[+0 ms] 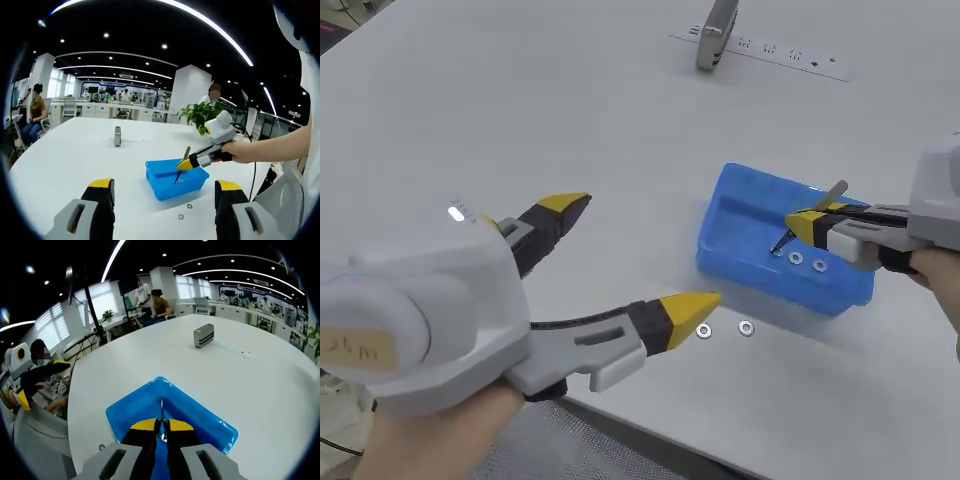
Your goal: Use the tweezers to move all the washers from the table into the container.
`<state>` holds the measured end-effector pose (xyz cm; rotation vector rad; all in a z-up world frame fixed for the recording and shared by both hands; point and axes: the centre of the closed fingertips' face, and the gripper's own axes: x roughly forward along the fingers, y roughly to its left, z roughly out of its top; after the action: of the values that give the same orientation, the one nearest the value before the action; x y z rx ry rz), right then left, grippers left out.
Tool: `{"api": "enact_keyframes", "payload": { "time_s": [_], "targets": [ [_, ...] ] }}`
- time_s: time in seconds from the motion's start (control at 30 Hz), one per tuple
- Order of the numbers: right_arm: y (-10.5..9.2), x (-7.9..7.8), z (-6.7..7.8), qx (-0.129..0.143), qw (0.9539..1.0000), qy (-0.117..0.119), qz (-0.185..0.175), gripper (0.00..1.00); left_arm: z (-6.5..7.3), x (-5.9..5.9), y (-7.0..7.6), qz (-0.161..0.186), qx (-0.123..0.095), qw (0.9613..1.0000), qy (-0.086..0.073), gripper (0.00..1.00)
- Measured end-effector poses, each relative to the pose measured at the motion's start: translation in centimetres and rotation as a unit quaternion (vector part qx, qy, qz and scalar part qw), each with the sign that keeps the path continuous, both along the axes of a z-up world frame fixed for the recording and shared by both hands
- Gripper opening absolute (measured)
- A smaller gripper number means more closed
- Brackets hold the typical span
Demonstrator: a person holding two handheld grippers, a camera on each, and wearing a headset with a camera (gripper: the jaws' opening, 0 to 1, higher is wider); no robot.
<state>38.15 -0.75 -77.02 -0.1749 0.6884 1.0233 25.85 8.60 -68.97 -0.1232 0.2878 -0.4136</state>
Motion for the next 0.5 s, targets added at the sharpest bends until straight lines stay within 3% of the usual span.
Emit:
{"api": "enact_keyframes", "payload": {
  "time_s": [0.27, 0.5],
  "targets": [
    [-0.2, -0.1, 0.1, 0.008, 1.0, -0.002, -0.001, 0.03, 0.1, 0.0, 0.0, -0.001, -0.004, 1.0, -0.002, 0.84],
    [-0.5, -0.4, 1.6, 0.021, 0.9997, -0.012, -0.008, 0.03, 0.3, 0.0, -0.1, -0.002, -0.007, 1.0, -0.006, 0.85]
  ]
}}
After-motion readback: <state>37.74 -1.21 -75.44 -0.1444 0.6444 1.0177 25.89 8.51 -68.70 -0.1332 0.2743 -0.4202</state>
